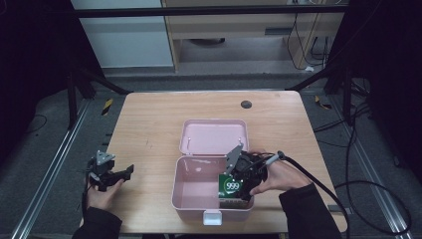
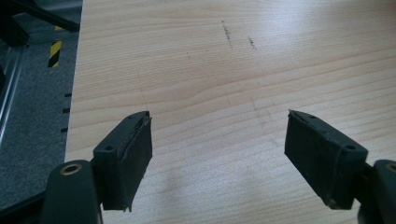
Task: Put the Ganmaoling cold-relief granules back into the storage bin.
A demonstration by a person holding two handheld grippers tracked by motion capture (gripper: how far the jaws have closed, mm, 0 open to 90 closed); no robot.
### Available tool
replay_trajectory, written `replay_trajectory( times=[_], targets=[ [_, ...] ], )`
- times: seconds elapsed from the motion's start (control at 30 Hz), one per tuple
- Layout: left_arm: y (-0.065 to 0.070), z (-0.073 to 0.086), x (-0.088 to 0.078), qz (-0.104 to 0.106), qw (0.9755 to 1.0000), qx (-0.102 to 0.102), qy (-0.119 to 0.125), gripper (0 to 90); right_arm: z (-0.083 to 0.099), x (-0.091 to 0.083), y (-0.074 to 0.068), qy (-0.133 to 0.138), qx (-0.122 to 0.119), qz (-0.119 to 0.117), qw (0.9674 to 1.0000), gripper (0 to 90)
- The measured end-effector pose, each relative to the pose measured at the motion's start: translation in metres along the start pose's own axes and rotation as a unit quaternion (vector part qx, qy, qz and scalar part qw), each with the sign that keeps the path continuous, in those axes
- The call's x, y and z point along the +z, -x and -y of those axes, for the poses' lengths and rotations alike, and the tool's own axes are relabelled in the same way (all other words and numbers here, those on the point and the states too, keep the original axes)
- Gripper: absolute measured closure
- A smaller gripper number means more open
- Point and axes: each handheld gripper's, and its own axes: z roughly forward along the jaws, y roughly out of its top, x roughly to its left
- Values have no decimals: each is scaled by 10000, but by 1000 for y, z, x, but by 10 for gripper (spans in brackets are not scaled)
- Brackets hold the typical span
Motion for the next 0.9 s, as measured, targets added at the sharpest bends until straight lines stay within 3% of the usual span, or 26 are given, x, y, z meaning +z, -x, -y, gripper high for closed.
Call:
replay_trajectory(
  times=[0.1,0.27,0.3,0.33,0.4,0.43,0.47,0.5,0.53,0.63,0.7,0.73,0.77,0.83,0.87,0.9],
  targets=[
    [0,0,0,3,10000,-2,-9,225,3,-17,3,442,178,243,9986,164],
    [0,0,0,17,10000,-7,-6,228,9,-35,6,776,372,592,9945,159],
    [0,0,-1,20,10000,-10,-4,232,12,-43,8,907,470,824,9914,157],
    [0,0,-1,22,10000,-11,-5,232,12,-43,8,907,470,824,9914,157],
    [0,0,-1,28,10000,-11,-8,236,17,-51,9,1081,607,1094,9862,157],
    [0,0,-1,35,10000,-8,-9,242,25,-58,11,1405,850,1350,9771,153],
    [0,0,-1,39,10000,-4,-12,245,29,-61,13,1482,995,1473,9729,153],
    [0,0,-1,43,10000,-1,-16,245,29,-61,13,1482,995,1473,9729,153],
    [0,0,-1,45,10000,-3,-19,247,34,-64,14,1506,1091,1616,9692,151],
    [0,0,-1,50,10000,-3,-30,252,49,-69,17,1688,1464,1984,9543,125],
    [0,0,-1,48,10000,22,-63,256,60,-72,19,1880,1690,2188,9425,108],
    [0,0,-1,48,10000,30,-75,257,73,-73,19,2080,1963,2370,9285,100],
    [0,0,0,47,10000,31,-75,257,73,-73,19,2080,1963,2370,9285,100],
    [0,0,-1,47,10000,29,-71,258,88,-73,19,2261,2255,2520,9135,98],
    [0,0,-1,47,10000,34,-81,258,99,-70,18,2321,2431,2661,9034,92],
    [0,0,0,44,10000,27,-76,258,99,-70,18,2321,2431,2661,9034,92]
  ],
)
